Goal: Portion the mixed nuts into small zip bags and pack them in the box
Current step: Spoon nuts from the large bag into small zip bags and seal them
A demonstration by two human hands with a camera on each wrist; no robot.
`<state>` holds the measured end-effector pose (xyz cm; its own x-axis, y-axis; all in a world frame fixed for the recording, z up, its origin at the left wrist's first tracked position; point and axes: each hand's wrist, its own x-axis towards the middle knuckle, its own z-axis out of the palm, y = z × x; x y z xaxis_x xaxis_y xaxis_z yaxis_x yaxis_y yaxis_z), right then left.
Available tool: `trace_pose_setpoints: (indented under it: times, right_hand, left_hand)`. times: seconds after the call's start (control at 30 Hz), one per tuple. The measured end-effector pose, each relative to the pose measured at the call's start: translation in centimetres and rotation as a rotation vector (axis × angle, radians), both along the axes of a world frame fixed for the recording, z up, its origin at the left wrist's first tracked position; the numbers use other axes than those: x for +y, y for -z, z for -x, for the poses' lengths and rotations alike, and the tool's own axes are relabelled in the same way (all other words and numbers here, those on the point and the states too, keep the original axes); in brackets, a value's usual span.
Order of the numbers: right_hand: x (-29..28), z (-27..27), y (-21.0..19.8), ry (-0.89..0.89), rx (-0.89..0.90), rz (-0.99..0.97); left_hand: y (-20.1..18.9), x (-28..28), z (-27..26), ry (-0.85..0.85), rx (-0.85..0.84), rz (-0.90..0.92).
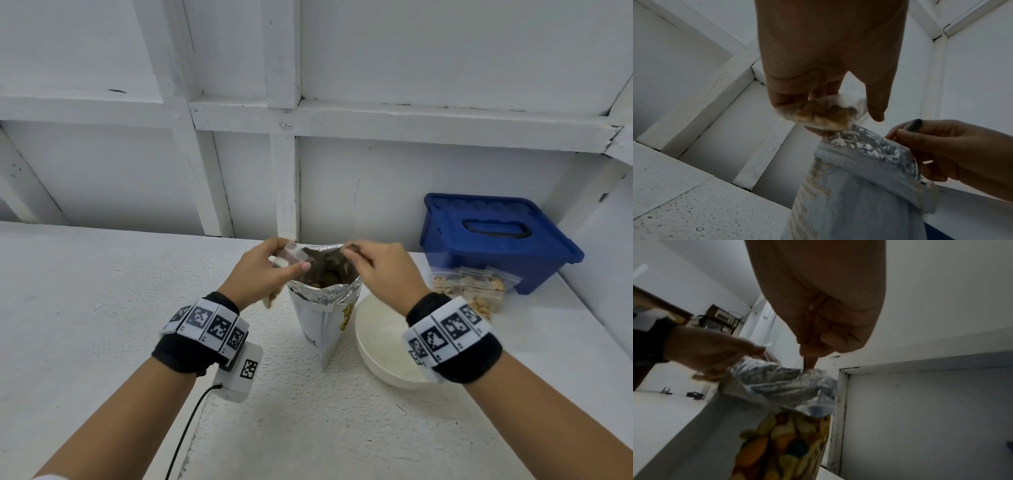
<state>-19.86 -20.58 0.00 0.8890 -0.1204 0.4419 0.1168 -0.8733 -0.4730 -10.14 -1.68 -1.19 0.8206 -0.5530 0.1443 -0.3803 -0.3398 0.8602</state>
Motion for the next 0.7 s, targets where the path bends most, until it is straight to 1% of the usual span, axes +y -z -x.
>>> trace_pose_setpoints:
  times: [0.1,0.17,0.37,0.5,0.6,0.7]
  right_hand:
    - [0.7,-0.3,0.9,0.010,0.033,0.063]
    - [1.0,-0.4,1.2,0.003,0.058,0.040]
    - [1.2,-0.4,0.9,0.079,0.143,-0.155]
    - [1.0,-0.3,0.3,0.144,0.148,-0.377]
    - [0.7,-0.1,0.2,0.180,0.166,-0.464]
    - [0.1,0.0,0.1,0.235,0.137,-0.606]
  left_hand:
    - [-0.1,0.0,0.1,0.014,0.006,-0.013]
    - [-0.1,0.1,0.2,0.008,0.009,-0.017]
    - [-0.1,0.2,0.2,-0.030,0.014,-0.035]
    - [0.0,0.3,0.2,-0.022,0.006,-0.039]
    - [0.2,0.4,0.0,-0.013,0.000,-0.043]
    - [0.0,0.5,0.2,0.006,-0.001,-0.056]
